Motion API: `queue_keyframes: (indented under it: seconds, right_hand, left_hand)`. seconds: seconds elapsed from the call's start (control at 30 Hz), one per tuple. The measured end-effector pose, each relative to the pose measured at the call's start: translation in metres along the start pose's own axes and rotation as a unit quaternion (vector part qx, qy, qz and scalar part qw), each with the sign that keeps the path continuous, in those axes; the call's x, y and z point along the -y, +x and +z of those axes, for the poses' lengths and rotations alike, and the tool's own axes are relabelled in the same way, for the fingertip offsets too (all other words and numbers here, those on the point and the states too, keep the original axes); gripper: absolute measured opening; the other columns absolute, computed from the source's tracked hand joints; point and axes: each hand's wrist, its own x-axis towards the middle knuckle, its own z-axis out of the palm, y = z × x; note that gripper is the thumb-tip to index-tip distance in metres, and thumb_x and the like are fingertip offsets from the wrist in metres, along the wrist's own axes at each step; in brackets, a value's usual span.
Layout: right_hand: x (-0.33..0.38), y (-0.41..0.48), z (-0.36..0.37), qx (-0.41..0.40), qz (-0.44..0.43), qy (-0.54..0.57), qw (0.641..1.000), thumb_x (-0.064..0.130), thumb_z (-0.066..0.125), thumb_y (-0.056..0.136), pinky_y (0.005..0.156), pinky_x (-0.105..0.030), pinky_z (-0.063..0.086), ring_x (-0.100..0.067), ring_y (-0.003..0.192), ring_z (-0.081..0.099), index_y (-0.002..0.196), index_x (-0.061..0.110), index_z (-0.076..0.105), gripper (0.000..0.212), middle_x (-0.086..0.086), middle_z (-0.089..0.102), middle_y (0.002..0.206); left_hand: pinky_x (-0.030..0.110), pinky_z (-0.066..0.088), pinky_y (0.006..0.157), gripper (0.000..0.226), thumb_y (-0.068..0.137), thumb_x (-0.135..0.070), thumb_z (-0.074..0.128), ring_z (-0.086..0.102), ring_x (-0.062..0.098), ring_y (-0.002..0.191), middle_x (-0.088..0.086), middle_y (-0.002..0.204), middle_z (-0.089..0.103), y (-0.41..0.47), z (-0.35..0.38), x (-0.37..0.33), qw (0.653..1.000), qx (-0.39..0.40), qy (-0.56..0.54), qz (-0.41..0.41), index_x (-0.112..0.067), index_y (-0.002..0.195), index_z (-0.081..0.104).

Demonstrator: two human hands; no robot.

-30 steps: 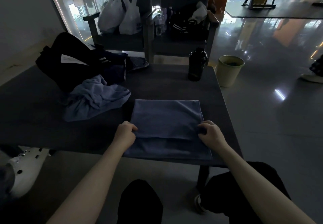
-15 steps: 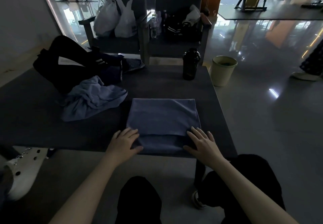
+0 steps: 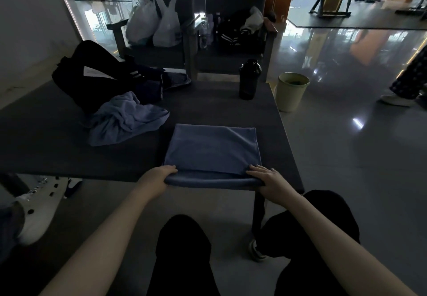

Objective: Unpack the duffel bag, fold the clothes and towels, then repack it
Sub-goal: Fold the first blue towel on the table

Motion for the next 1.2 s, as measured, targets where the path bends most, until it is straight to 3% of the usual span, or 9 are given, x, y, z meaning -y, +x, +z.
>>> queue_keyframes:
  seconds: [0.07, 0.13, 0.2, 0.27, 0.47, 0.67, 0.9, 1.07, 1.2]
  right_hand:
    - [-0.003, 0.0, -0.002, -0.06, 0.026, 0.084, 0.994, 0.003, 0.053, 0.084, 0.105, -0.036, 0.035, -0.021, 0.128, 0.048, 0.128, 0.017, 0.059, 0.047, -0.004, 0.057, 0.134]
    - [-0.002, 0.0, -0.004, -0.115, 0.059, 0.153, 0.98, 0.004, 0.055, 0.084, 0.08, -0.036, 0.049, -0.027, 0.097, 0.064, 0.106, 0.017, 0.071, 0.03, -0.009, 0.071, 0.098]
    - [0.002, 0.003, -0.008, -0.15, 0.081, 0.176, 0.97, 0.015, 0.056, 0.091, 0.064, -0.034, 0.044, -0.028, 0.081, 0.062, 0.087, 0.019, 0.07, 0.015, -0.008, 0.066, 0.08]
    - [0.008, 0.006, -0.013, -0.168, 0.101, 0.166, 0.966, 0.03, 0.051, 0.097, 0.055, -0.03, 0.035, -0.027, 0.078, 0.059, 0.085, 0.017, 0.067, 0.024, -0.006, 0.062, 0.076]
    - [0.009, 0.021, -0.015, -0.223, 0.122, 0.101, 0.962, 0.036, 0.046, 0.098, 0.061, -0.033, 0.029, -0.037, 0.088, 0.061, 0.093, 0.008, 0.066, 0.035, -0.015, 0.07, 0.09]
    - [0.013, 0.05, -0.028, -0.23, 0.124, 0.13, 0.956, 0.039, 0.039, 0.099, 0.062, -0.034, 0.039, -0.036, 0.084, 0.063, 0.099, 0.01, 0.063, 0.038, -0.014, 0.069, 0.09]
    - [0.017, 0.092, -0.042, -0.229, 0.187, 0.193, 0.936, 0.038, 0.039, 0.1, 0.071, -0.033, 0.038, -0.037, 0.097, 0.06, 0.11, 0.009, 0.063, 0.039, -0.016, 0.067, 0.102]
    - [0.01, 0.117, -0.044, -0.204, 0.228, 0.269, 0.913, 0.033, 0.039, 0.099, 0.071, -0.03, 0.036, -0.029, 0.093, 0.06, 0.096, 0.005, 0.063, 0.037, -0.01, 0.063, 0.094]
    - [0.009, 0.119, -0.036, -0.169, 0.236, 0.318, 0.903, 0.021, 0.043, 0.095, 0.066, -0.028, 0.038, -0.021, 0.085, 0.055, 0.097, 0.008, 0.06, 0.021, -0.003, 0.06, 0.088]
  left_hand:
    - [0.027, 0.04, 0.097, 0.043, 0.086, 0.004, 0.051, 0.055, 0.023, 0.118, 0.006, 0.129, 0.06, -0.002, -0.004, -0.001, 0.997, -0.044, -0.058, -0.032, -0.012, 0.124, 0.063]
    - [0.028, 0.045, 0.08, 0.025, 0.088, -0.003, 0.055, 0.061, 0.023, 0.1, 0.007, 0.105, 0.068, -0.003, -0.012, -0.006, 0.992, -0.066, -0.095, -0.055, -0.014, 0.105, 0.07]
    - [0.027, 0.042, 0.066, 0.011, 0.091, -0.014, 0.058, 0.061, 0.022, 0.087, 0.004, 0.088, 0.066, -0.001, -0.02, -0.01, 0.987, -0.075, -0.128, -0.07, -0.019, 0.086, 0.066]
    - [0.026, 0.041, 0.061, 0.012, 0.091, -0.022, 0.061, 0.061, 0.019, 0.08, 0.002, 0.082, 0.064, 0.0, -0.027, -0.012, 0.982, -0.066, -0.157, -0.085, -0.018, 0.081, 0.063]
    - [0.028, 0.048, 0.071, 0.018, 0.074, -0.01, 0.078, 0.062, 0.017, 0.08, 0.001, 0.081, 0.067, 0.001, -0.026, 0.01, 0.971, 0.005, -0.222, -0.085, -0.015, 0.086, 0.065]
    - [0.03, 0.043, 0.072, 0.005, 0.094, -0.017, 0.056, 0.057, 0.021, 0.092, 0.004, 0.096, 0.062, 0.025, -0.037, 0.006, 0.93, -0.13, -0.326, -0.108, -0.012, 0.096, 0.059]
    - [0.033, 0.038, 0.075, 0.02, 0.1, -0.025, 0.044, 0.051, 0.018, 0.09, 0.003, 0.098, 0.055, 0.076, -0.048, -0.011, 0.93, -0.241, -0.244, -0.134, -0.008, 0.105, 0.054]
    - [0.032, 0.038, 0.07, 0.019, 0.1, -0.027, 0.043, 0.054, 0.021, 0.087, 0.005, 0.094, 0.058, 0.103, -0.045, -0.012, 0.925, -0.217, -0.269, -0.154, -0.011, 0.098, 0.053]
    - [0.029, 0.045, 0.073, 0.014, 0.092, -0.02, 0.059, 0.057, 0.016, 0.089, 0.0, 0.095, 0.059, 0.1, -0.034, -0.006, 0.915, -0.125, -0.37, -0.097, -0.015, 0.104, 0.054]
